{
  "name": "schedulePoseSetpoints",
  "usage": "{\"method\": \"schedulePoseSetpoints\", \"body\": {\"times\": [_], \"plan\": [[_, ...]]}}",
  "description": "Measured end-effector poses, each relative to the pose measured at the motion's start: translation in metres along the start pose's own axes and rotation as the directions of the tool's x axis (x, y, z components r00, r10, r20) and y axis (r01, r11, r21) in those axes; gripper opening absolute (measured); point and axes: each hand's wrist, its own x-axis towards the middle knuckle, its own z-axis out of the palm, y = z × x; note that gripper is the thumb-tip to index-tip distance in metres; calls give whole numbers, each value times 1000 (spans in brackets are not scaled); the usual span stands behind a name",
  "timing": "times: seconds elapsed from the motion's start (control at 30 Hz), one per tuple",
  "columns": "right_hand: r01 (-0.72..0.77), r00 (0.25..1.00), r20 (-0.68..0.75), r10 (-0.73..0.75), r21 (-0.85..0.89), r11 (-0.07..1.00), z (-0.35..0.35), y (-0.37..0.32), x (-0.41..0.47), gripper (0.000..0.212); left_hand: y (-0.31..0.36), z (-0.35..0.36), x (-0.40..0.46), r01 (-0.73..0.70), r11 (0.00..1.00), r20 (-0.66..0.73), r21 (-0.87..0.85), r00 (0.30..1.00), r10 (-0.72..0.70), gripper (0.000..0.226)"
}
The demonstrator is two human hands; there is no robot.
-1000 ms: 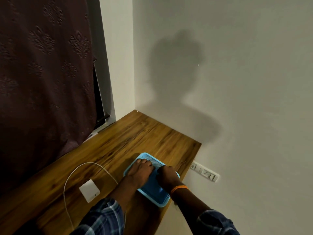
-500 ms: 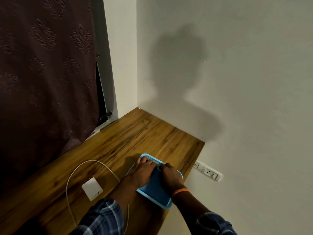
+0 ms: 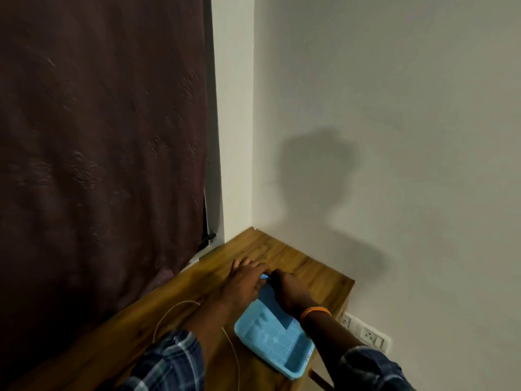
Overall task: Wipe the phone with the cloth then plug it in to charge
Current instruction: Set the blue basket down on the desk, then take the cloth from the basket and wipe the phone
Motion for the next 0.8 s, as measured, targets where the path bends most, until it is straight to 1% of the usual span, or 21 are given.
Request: {"method": "schedulePoseSetpoints", "body": {"times": [0.1, 0.17, 0.23, 0.4, 0.53, 0.67, 0.8], "plan": [[53, 997, -55, -51, 30, 998, -46, -36, 11, 26, 4, -60, 3, 24, 1000, -110, -1, 994, -24, 36], [92, 992, -94, -86, 59, 994, -79, -59, 16, 29, 5, -100, 7, 38, 998, -198, -50, 979, -47, 45], [138, 984, -126, -128, 72, 988, -114, -81, 21, 30, 10, -141, 12, 44, 997, -253, -57, 966, -57, 45], [231, 954, -192, -229, -9, 973, -188, -125, 24, 31, 24, -223, 23, 24, 998, -312, 52, 950, -6, 36], [273, 933, -224, -282, -70, 959, -230, -144, 21, 36, 37, -265, 28, 12, 990, -336, 139, 941, 36, 33], [309, 915, -242, -324, -97, 946, -253, -160, 19, 36, 44, -294, 25, 11, 983, -374, 183, 926, 59, 31], [349, 903, -229, -364, -105, 931, -256, -173, 20, 35, 37, -306, 13, 30, 982, -381, 189, 924, 45, 31]]}}
